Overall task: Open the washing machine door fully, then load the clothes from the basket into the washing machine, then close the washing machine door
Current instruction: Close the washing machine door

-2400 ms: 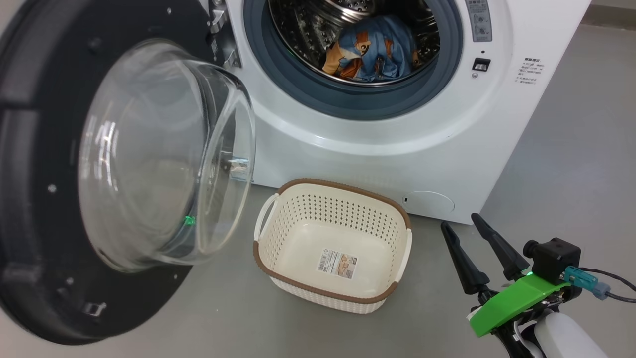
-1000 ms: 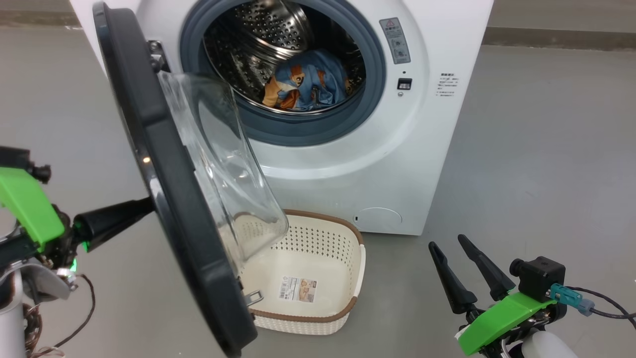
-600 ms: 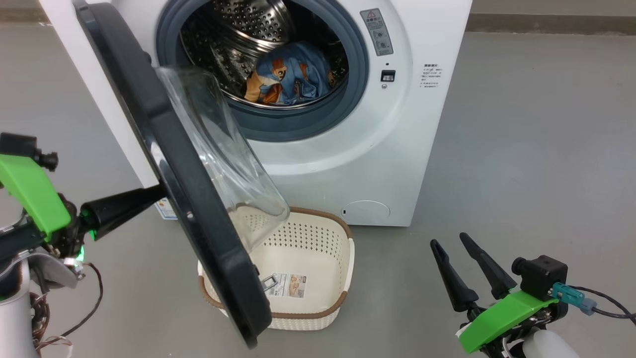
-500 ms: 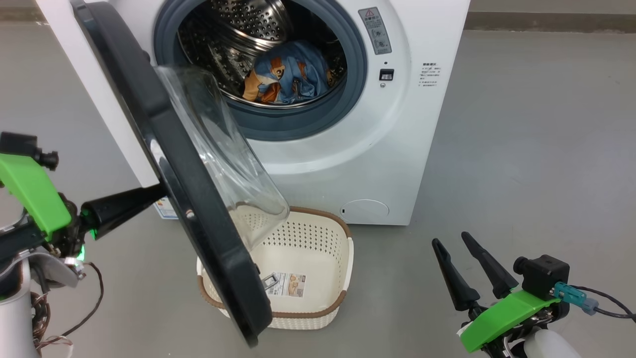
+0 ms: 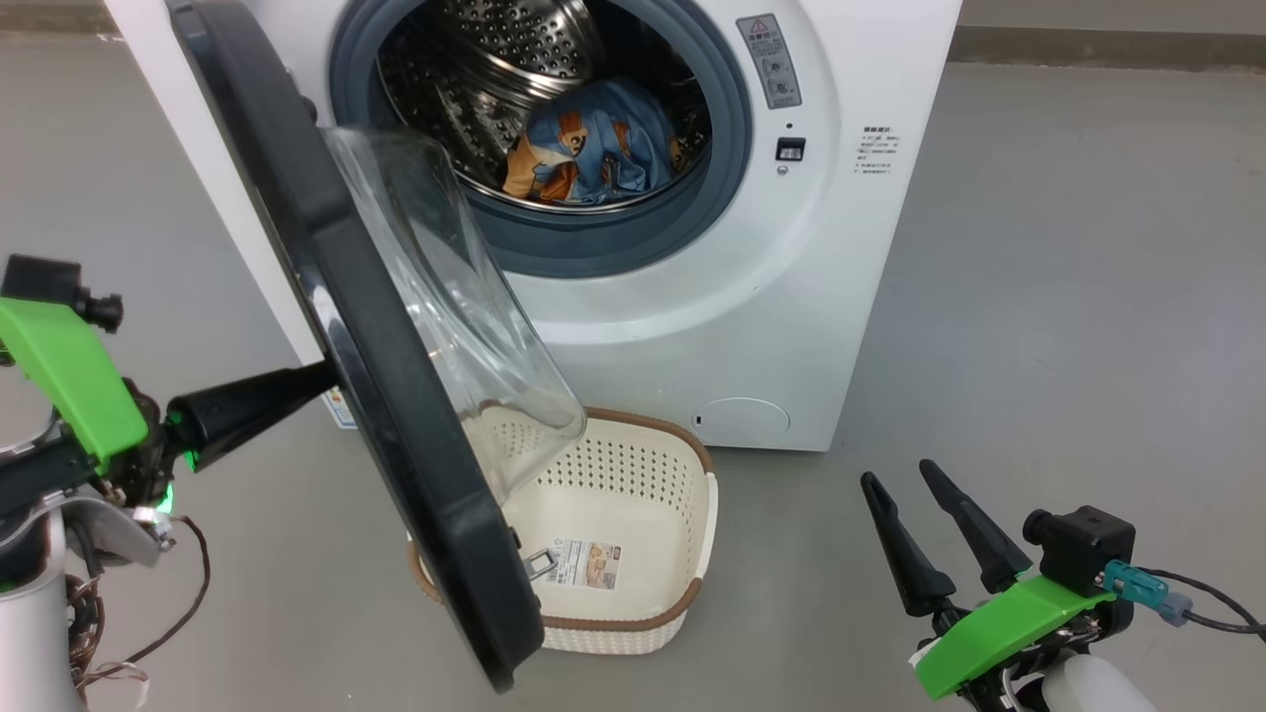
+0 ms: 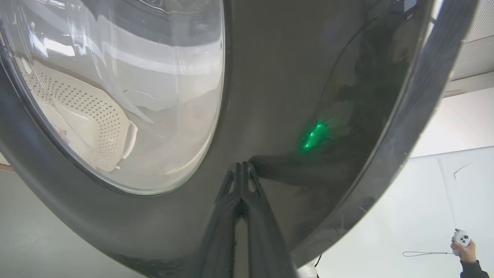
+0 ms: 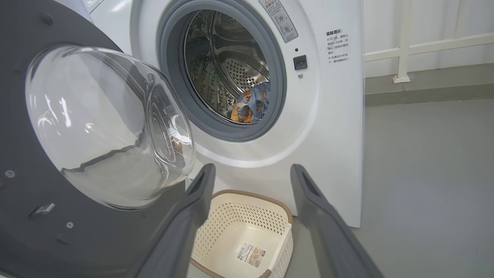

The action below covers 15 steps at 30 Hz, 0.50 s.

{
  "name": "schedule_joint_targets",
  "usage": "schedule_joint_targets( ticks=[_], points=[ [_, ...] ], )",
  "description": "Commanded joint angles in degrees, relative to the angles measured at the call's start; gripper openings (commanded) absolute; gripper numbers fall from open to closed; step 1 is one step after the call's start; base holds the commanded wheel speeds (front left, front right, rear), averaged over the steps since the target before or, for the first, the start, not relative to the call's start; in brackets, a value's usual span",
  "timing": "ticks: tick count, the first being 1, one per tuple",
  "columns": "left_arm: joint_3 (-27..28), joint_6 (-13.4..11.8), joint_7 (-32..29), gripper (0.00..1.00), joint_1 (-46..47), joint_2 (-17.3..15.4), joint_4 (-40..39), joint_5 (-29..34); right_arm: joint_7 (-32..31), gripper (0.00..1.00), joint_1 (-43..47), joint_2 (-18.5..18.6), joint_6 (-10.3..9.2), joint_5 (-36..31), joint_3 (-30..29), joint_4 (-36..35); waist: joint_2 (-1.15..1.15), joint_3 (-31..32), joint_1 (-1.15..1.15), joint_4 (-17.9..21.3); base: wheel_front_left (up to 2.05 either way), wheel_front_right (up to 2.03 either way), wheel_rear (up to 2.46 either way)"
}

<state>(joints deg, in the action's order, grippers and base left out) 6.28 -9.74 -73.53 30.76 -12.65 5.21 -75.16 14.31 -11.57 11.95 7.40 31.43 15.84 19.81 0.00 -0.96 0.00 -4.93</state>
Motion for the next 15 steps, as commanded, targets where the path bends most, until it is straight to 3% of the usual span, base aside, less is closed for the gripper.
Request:
schedule_joint_targets(
  ticks=[1, 4, 5, 6, 7, 8, 9, 15],
  points=[
    [1.9, 0.9, 0.1, 0.00, 2.4, -2.3, -1.6, 0.5, 0.7, 1.00, -0.9, -0.1, 0.09, -0.3, 0.8, -1.2, 0.00, 0.2, 0.00, -0.2, 0.00, 0.00, 0.00],
    [2.0, 1.3, 0.3, 0.00, 2.2, -2.8, -1.5, 0.9, 0.7, 1.00, -0.8, -0.1, 0.09, -0.2, 0.8, -1.1, 0.00, 0.5, 0.00, -0.3, 0.00, 0.00, 0.00],
    [2.1, 1.6, 0.5, 0.16, 2.0, -3.0, -1.7, 1.1, 0.7, 1.00, -0.8, -0.2, 0.09, -0.2, 0.8, -1.1, 0.00, 0.6, 0.00, -0.3, 0.00, 0.00, 0.00],
    [2.2, 2.0, 0.7, 0.41, 1.7, -3.2, -1.9, 1.3, 0.7, 1.00, -0.8, -0.2, 0.09, -0.2, 0.8, -1.1, 0.00, 0.7, 0.00, -0.3, 0.00, 0.00, 0.00],
    [2.3, 2.3, 0.8, 0.49, 1.5, -3.5, -2.1, 1.4, 0.7, 1.00, -0.8, -0.2, 0.09, -0.2, 0.8, -1.1, 0.00, 0.8, 0.00, -0.3, 0.00, 0.00, 0.00],
    [2.5, 2.7, 0.9, 0.67, 1.2, -3.7, -2.2, 1.5, 0.7, 1.00, -0.8, -0.2, 0.09, -0.2, 0.8, -1.0, 0.00, 0.9, 0.00, -0.2, 0.00, 0.00, 0.00],
    [2.7, 3.1, 1.1, 1.00, 0.9, -3.9, -2.4, 1.6, 0.7, 1.00, -0.7, -0.2, 0.09, -0.2, 0.8, -1.0, 0.00, 1.0, 0.00, -0.2, 0.00, 0.00, 0.00],
    [3.9, 6.2, 3.2, 1.00, -2.3, -6.1, -3.6, 3.8, 0.7, 1.00, -0.7, -0.3, 0.09, -0.2, 0.6, -1.2, 0.00, 1.5, 0.00, 0.8, 0.00, 0.00, 0.00]
  ],
)
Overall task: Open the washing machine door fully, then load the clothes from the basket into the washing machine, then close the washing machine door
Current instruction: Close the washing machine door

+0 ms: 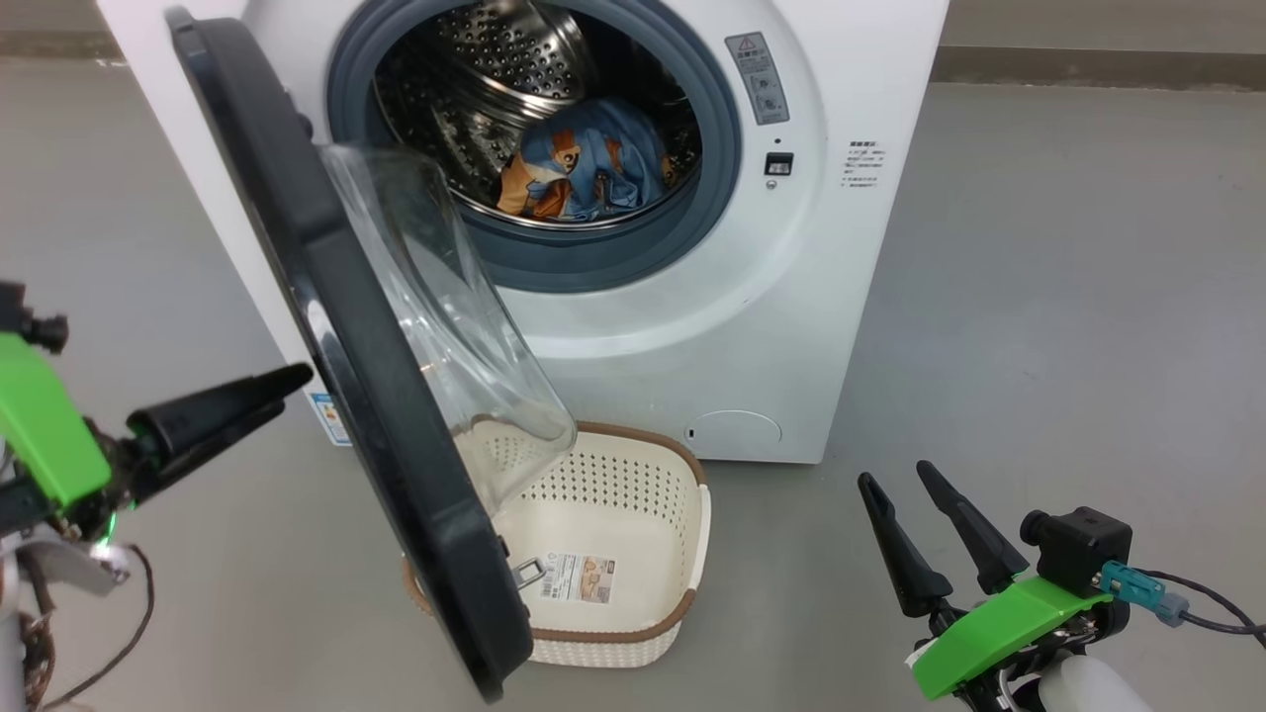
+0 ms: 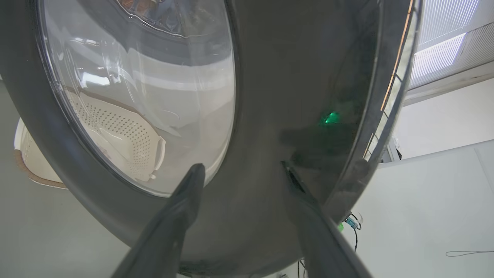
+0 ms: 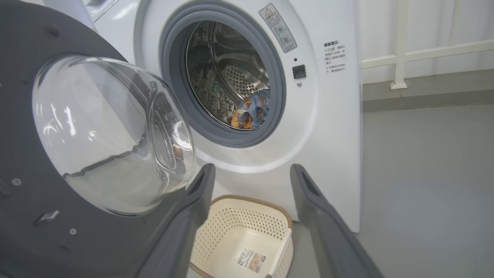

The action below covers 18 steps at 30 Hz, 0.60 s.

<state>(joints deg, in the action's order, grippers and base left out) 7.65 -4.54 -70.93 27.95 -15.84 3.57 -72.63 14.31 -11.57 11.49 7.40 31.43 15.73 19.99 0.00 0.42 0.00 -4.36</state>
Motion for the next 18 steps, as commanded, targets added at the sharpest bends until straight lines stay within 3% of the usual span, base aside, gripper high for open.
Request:
schedule_joint_targets(
  ticks=[1, 5, 9, 13, 18],
  points=[
    [2.7, 1.5, 1.0, 1.00, 0.0, -3.1, -2.2, 1.6, 0.7, 1.00, -0.7, 0.1, 0.09, -0.2, 0.7, -1.4, 0.00, 0.1, 0.00, 0.4, 0.00, 0.00, 0.00],
    [3.6, 3.3, 3.0, 1.00, -1.3, -3.5, -2.8, 2.6, 0.7, 1.00, -0.7, 0.2, 0.09, -0.2, 0.6, -1.5, 0.00, 0.1, 0.00, 0.9, 0.00, 0.00, 0.00],
    [5.1, 6.7, 6.7, 1.00, -3.3, -3.9, -3.8, 4.2, 0.7, 1.00, -0.6, 0.2, 0.09, -0.2, 0.4, -1.6, 0.00, 0.1, 0.00, 1.7, 0.00, 0.00, 0.00],
    [6.0, 10.1, 12.3, 1.00, -5.8, -4.3, -4.6, 7.5, 0.7, 1.00, -0.6, 0.4, 0.09, -0.3, 0.2, -1.8, 0.00, 0.0, 0.00, 2.4, 0.00, 0.00, 0.00],
    [5.3, 11.9, 21.0, 1.00, -9.4, -5.1, -5.9, 11.7, 0.7, 1.00, -0.7, 0.6, 0.09, -0.4, 0.2, -2.0, 0.00, -0.2, 0.00, 3.2, 0.00, 0.00, 0.00]
  ],
)
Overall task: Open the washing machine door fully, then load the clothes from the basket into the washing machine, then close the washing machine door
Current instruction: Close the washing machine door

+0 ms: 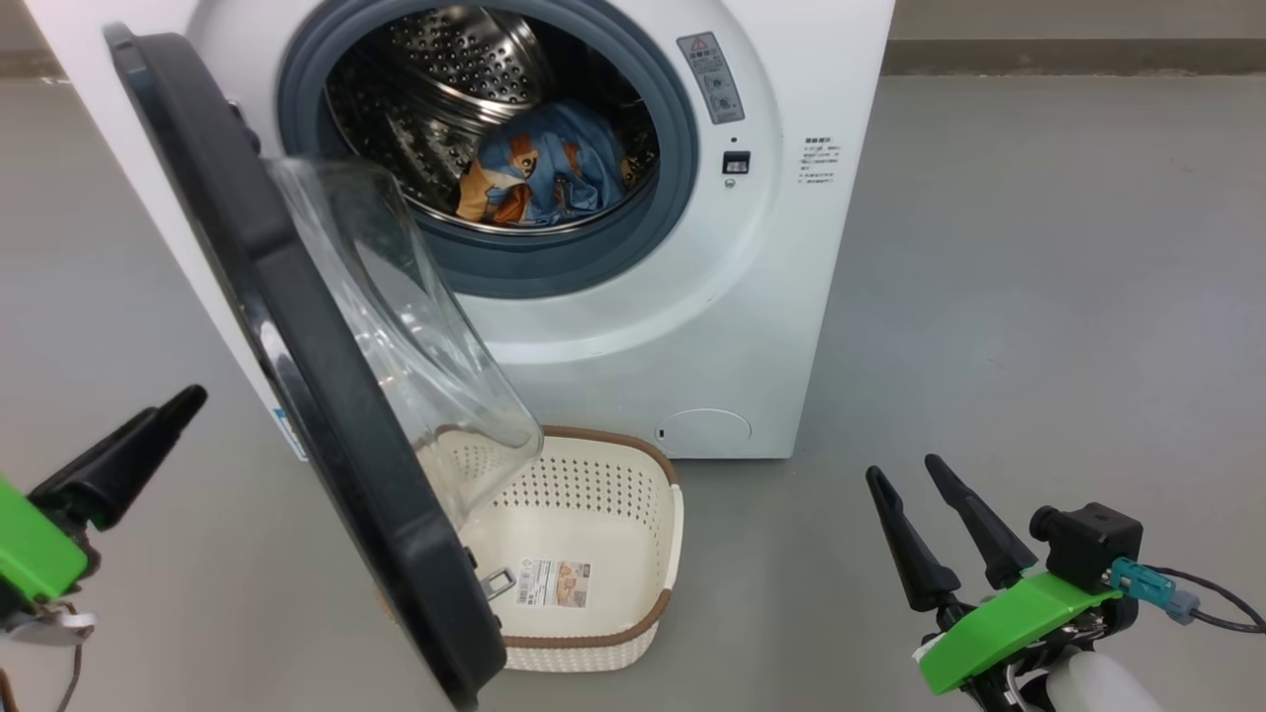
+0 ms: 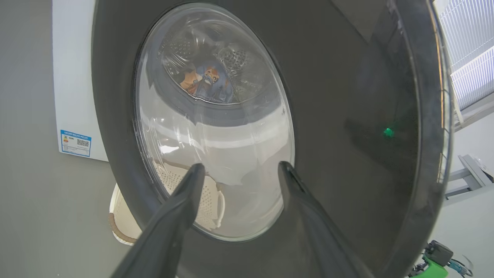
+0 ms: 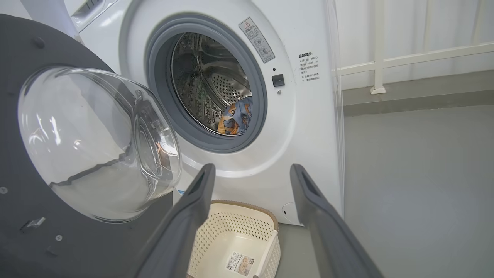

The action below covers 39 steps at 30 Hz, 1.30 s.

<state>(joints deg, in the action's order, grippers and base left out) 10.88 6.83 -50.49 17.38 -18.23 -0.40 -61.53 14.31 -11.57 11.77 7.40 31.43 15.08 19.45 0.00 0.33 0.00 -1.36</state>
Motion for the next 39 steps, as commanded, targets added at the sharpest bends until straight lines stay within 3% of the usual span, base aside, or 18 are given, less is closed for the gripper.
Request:
schedule_joint_targets(
  ticks=[1, 11, 16, 20, 29, 39],
  points=[
    [1.7, 0.6, 2.7, 1.00, 0.5, -2.9, -2.3, 1.0, 0.7, 1.00, -0.7, 0.4, 0.09, -0.4, 0.8, -1.6, 0.00, -0.1, 0.00, 0.3, 0.00, 0.00, 0.00],
    [-7.2, 0.6, 29.0, 1.00, -8.6, -10.0, -3.9, 8.7, 0.7, 1.00, -0.7, 0.5, 0.09, -0.5, 0.8, -1.7, 0.00, -0.4, 0.00, 2.2, 0.00, 0.00, 0.00],
    [-8.6, 0.6, 43.9, 1.00, -12.6, -10.3, 0.1, 13.7, 0.7, 1.00, -0.5, 0.6, 0.09, -0.5, 0.6, -1.8, 0.00, -0.6, 0.00, 3.4, 0.00, 0.00, 0.00],
    [-9.4, 0.7, 52.5, 1.00, -14.9, -9.1, 3.6, 16.9, 0.7, 1.00, -0.3, 0.9, 0.09, -0.4, 0.5, -1.8, 0.00, -0.7, 0.00, 4.1, 0.00, 0.00, 0.00],
    [-10.8, -1.2, 63.4, 1.00, -19.3, -5.5, 6.5, 24.0, 0.7, 1.00, -0.3, 1.0, 0.09, -0.7, 0.2, -2.4, 0.00, -1.0, 0.00, 5.8, 0.00, 0.00, 0.00],
    [-8.6, -2.8, 65.5, 1.00, -20.9, 0.8, 3.1, 33.1, 0.7, 1.00, -0.1, 0.9, 0.09, -1.2, -1.5, -3.4, 0.00, -1.9, 0.00, 6.0, 0.00, 0.00, 0.00]
  ],
)
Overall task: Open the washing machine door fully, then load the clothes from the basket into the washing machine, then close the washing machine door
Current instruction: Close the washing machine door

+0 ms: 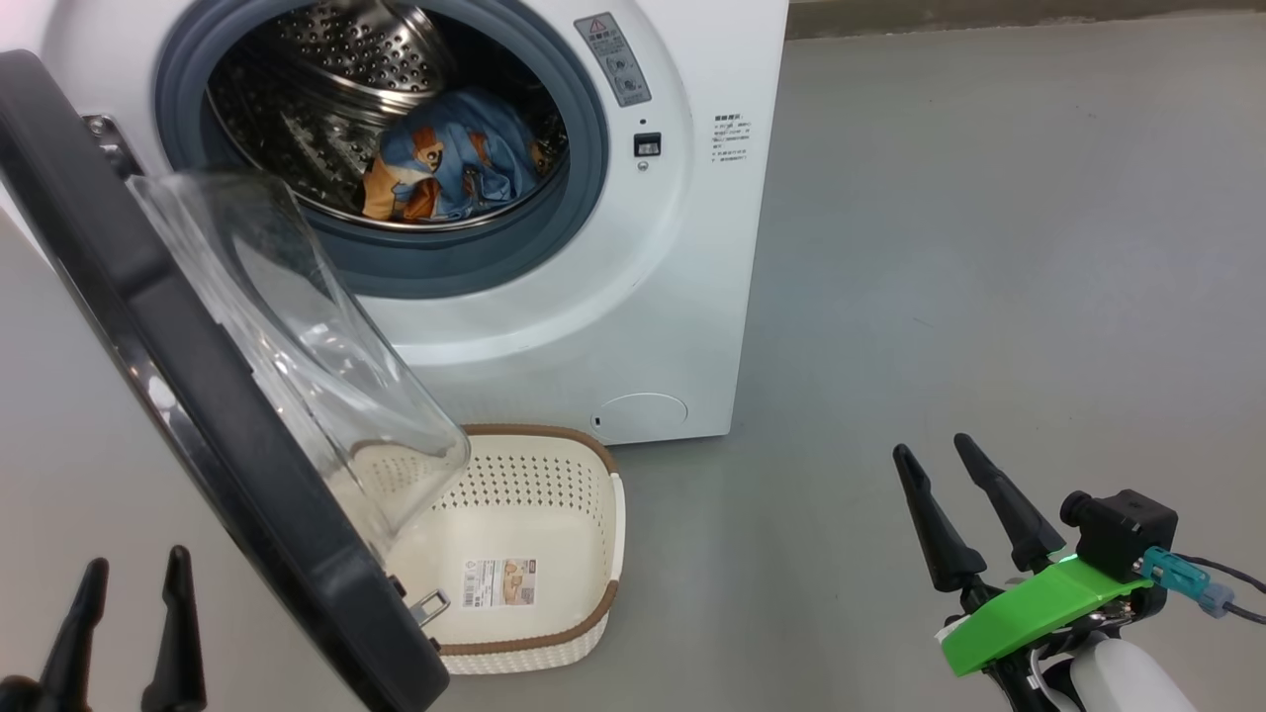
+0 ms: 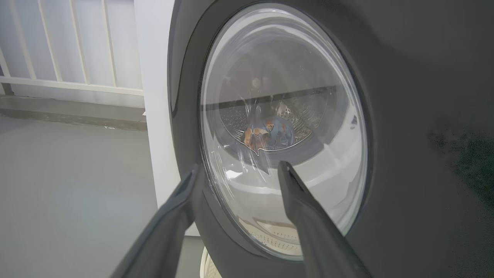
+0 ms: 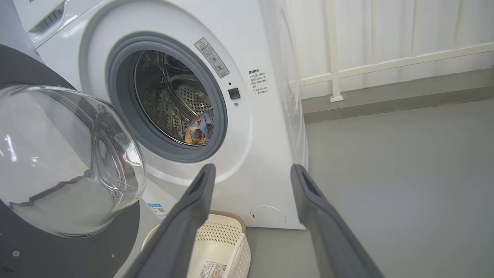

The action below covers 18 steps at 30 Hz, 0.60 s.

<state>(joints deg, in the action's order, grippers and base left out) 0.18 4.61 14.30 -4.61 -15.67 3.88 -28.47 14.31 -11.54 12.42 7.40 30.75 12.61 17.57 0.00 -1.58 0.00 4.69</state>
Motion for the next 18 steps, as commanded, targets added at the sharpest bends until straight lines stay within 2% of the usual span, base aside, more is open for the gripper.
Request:
schedule_joint_targets(
  ticks=[1, 8, 18],
  points=[
    [2.8, -0.7, 0.7, 1.00, 0.9, -0.6, -1.8, 1.0, 0.7, 1.00, -0.2, 0.3, 0.09, -0.6, 0.9, -1.6, 0.00, 0.0, 0.00, 0.0, 0.00, 0.00, 0.00],
    [5.7, 0.7, 0.7, 1.00, -0.8, 5.7, -4.2, 6.6, 0.7, 1.00, 0.4, 0.4, 0.09, -1.0, 0.2, -1.9, 0.00, 0.4, 0.00, -0.3, 0.00, 0.00, 0.00],
    [7.7, 2.5, 0.7, 1.00, -0.5, 8.7, -4.3, 10.3, 0.7, 1.00, 0.7, 0.7, 0.09, -1.4, 0.1, -2.4, 0.00, 0.5, 0.00, -0.7, 0.00, 0.00, 0.00]
  ],
)
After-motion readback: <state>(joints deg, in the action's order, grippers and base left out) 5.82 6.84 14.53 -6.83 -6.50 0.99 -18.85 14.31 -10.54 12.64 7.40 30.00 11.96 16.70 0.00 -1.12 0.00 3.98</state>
